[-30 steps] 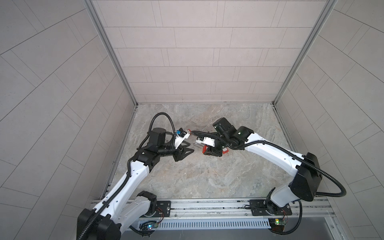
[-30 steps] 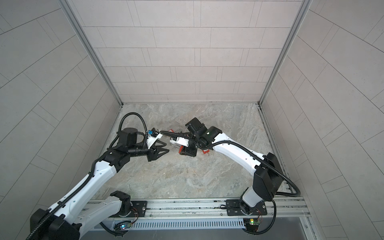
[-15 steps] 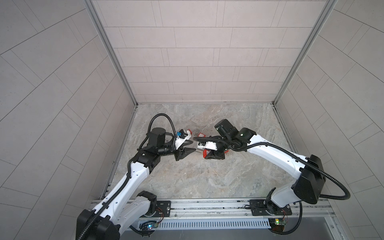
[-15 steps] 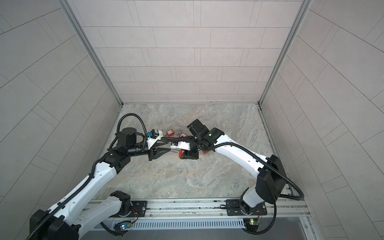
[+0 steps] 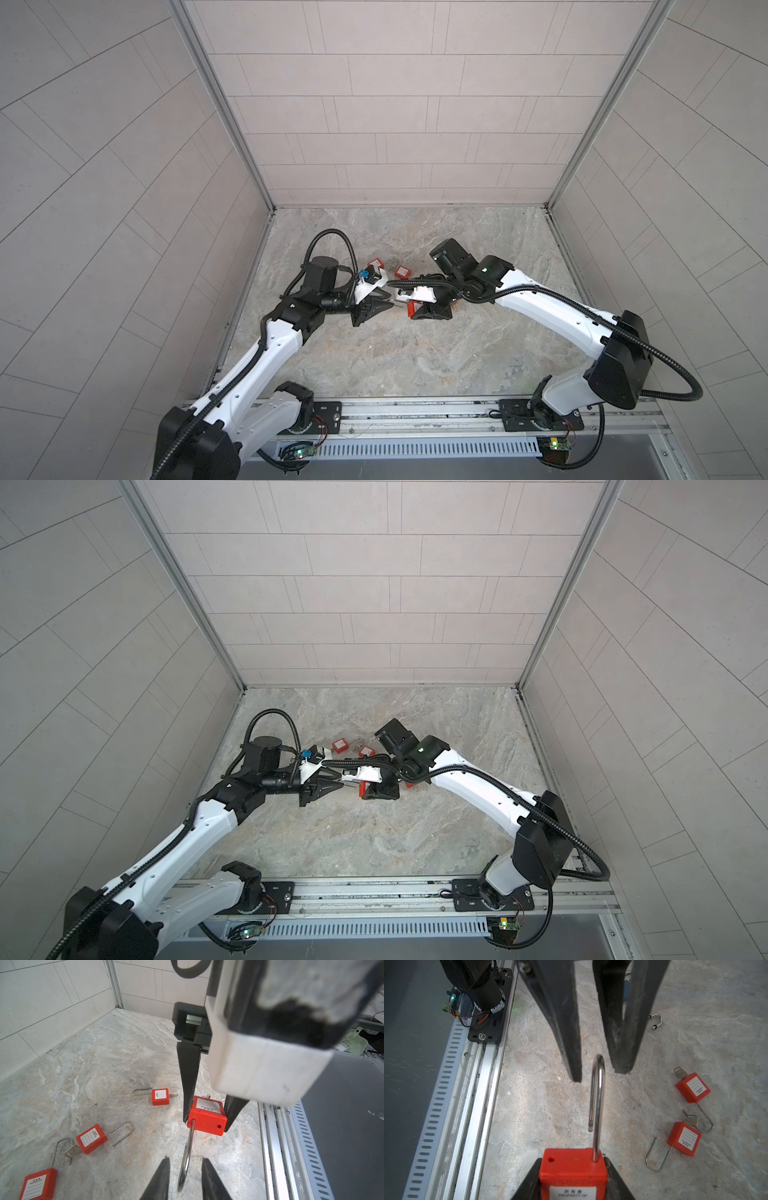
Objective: Lock with the key
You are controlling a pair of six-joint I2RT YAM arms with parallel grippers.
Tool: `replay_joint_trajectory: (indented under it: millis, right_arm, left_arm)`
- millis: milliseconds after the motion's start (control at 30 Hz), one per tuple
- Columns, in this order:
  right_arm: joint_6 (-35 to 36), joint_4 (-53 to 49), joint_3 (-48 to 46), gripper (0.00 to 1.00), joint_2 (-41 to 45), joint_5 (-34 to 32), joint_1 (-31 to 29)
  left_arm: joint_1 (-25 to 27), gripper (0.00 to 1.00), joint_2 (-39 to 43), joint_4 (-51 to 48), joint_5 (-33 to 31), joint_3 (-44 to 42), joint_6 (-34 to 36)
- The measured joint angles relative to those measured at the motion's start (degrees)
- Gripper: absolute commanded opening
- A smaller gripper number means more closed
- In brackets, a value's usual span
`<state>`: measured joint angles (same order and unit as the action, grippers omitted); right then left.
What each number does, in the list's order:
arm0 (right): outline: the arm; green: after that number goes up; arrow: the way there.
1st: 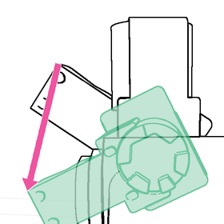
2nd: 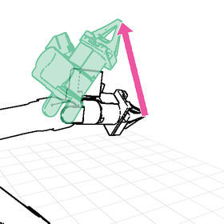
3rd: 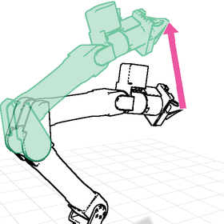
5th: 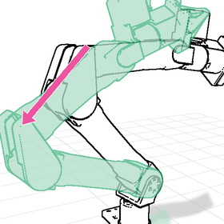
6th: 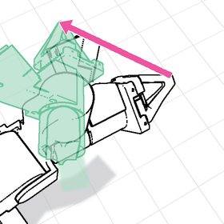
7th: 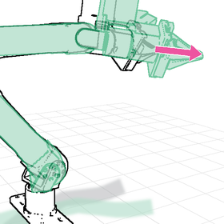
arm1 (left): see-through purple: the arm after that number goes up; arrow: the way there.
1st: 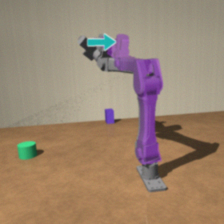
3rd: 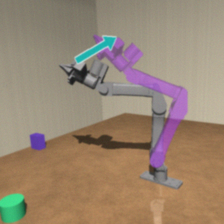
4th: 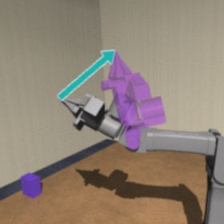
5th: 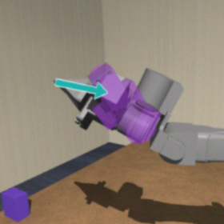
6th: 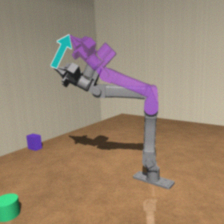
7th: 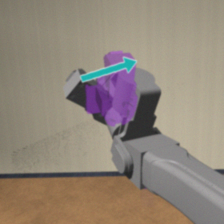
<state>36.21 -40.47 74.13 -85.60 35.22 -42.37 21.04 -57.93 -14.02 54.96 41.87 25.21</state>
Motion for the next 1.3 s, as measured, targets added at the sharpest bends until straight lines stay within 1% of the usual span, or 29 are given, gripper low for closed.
replay_joint_trajectory:
  millis: [167,300,467,600,667,800,833,867,1100,1200,1300]
  right_arm:
    - [0.3,0.0,0.0,0.26,0.2,-0.4,-0.4]
    - [0.7,0.0,0.0,0.26,0.2,-0.6,-0.5]
    - [1.2,0.0,0.0,0.25,0.2,-1.1,-0.7]
    - [1.7,-0.1,0.0,0.27,0.2,-1.4,-0.8]
    - [2.1,0.0,0.0,0.34,0.2,-1.8,-0.9]
    - [2.1,0.7,-0.4,0.51,0.9,-3.1,-1.1]
    - [1.9,1.1,-0.7,0.66,1.3,-3.3,-1.1]
    - [1.6,1.7,-1.1,0.72,1.8,-3.5,-1.1]
    - [1.5,2.1,-1.6,0.72,4.0,-5.9,-0.9]
    - [1.6,1.8,-2.7,0.7,5.0,-6.6,-0.1]
    - [1.9,1.1,-2.9,0.65,5.3,-7.0,1.6]
  left_arm:
    - [0.0,0.16,-0.1,0.0,0.4,0.0,0.3]
    - [0.4,0.12,-0.1,0.0,0.4,0.0,0.3]
    - [0.7,0.0,-0.5,0.0,0.6,0.2,0.3]
    - [0.7,0.0,-0.6,0.0,0.7,0.2,0.2]
    - [0.7,0.0,-0.6,0.0,0.7,0.2,0.1]
    - [0.7,0.0,-0.7,0.7,0.8,0.2,-1.4]
    - [0.8,0.0,-0.7,1.2,1.0,0.2,-1.9]
    - [0.9,0.0,-0.7,1.7,1.2,0.2,-2.5]
    - [1.0,0.0,-0.9,5.6,1.6,0.2,-6.0]
    - [1.2,0.0,-0.9,7.0,1.9,0.2,-7.0]
    - [1.5,0.0,-0.9,8.2,1.9,0.2,-7.5]
